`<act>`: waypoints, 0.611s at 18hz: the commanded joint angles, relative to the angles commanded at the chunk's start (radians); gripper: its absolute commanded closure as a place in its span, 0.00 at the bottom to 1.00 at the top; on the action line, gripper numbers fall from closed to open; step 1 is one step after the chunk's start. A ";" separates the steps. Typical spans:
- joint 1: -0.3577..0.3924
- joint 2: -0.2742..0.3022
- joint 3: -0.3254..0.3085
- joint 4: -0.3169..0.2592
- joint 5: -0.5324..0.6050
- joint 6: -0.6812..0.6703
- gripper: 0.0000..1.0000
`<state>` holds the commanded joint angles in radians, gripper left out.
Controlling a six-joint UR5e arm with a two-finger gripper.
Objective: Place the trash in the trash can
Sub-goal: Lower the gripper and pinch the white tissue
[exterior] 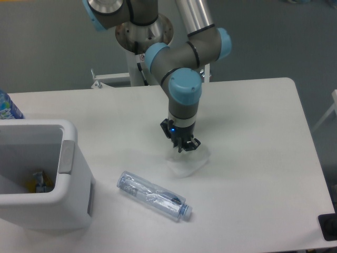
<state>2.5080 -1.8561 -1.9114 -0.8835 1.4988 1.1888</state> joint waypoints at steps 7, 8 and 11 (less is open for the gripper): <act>0.028 0.000 0.139 -0.161 -0.048 -0.015 1.00; 0.029 0.000 0.162 -0.182 -0.054 -0.017 1.00; 0.046 -0.008 0.235 -0.210 -0.110 -0.060 1.00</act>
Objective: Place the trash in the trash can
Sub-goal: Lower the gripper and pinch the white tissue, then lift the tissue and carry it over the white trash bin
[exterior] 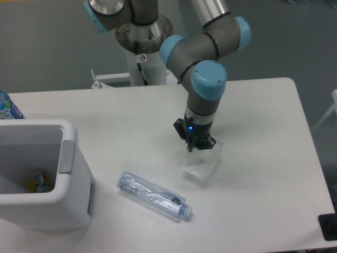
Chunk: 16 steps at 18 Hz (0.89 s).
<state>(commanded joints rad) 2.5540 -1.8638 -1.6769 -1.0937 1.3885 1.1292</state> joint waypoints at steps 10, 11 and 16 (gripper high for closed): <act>0.006 0.038 0.193 0.012 -0.446 -0.354 1.00; -0.003 0.057 0.212 0.012 -0.466 -0.382 1.00; -0.054 0.109 0.272 0.014 -0.563 -0.508 1.00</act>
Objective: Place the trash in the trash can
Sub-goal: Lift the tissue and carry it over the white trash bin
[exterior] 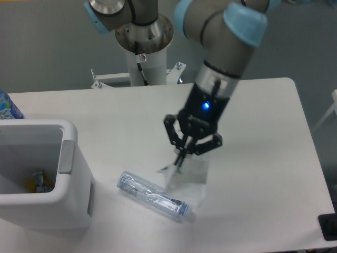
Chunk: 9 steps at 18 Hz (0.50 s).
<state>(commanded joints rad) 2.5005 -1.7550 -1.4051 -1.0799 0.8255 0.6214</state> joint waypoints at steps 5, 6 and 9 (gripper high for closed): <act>-0.132 0.052 -0.011 0.000 -0.005 -0.071 1.00; -0.158 0.063 -0.012 0.002 -0.005 -0.089 1.00; -0.244 0.065 -0.014 0.003 -0.002 -0.117 1.00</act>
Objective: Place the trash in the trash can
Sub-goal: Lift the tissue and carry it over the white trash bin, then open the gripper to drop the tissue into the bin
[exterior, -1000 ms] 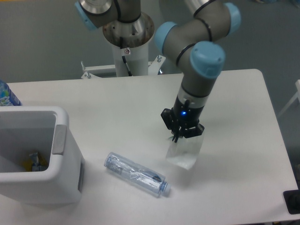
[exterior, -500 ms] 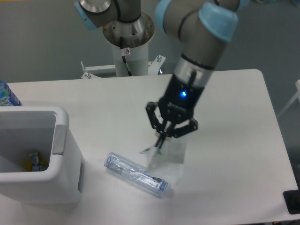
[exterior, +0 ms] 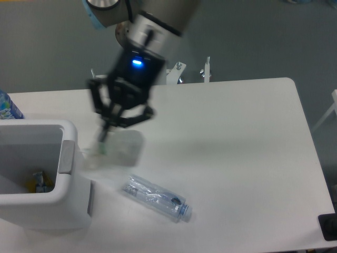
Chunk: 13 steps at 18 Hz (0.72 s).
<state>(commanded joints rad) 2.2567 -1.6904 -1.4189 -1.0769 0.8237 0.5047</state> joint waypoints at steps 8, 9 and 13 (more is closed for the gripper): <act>-0.124 -0.017 -0.054 0.057 0.006 -0.002 0.49; -0.124 -0.017 -0.057 0.067 0.006 -0.002 0.12; -0.124 -0.021 -0.049 0.090 0.005 -0.020 0.00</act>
<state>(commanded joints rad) 2.1322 -1.7119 -1.4680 -0.9864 0.8283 0.4848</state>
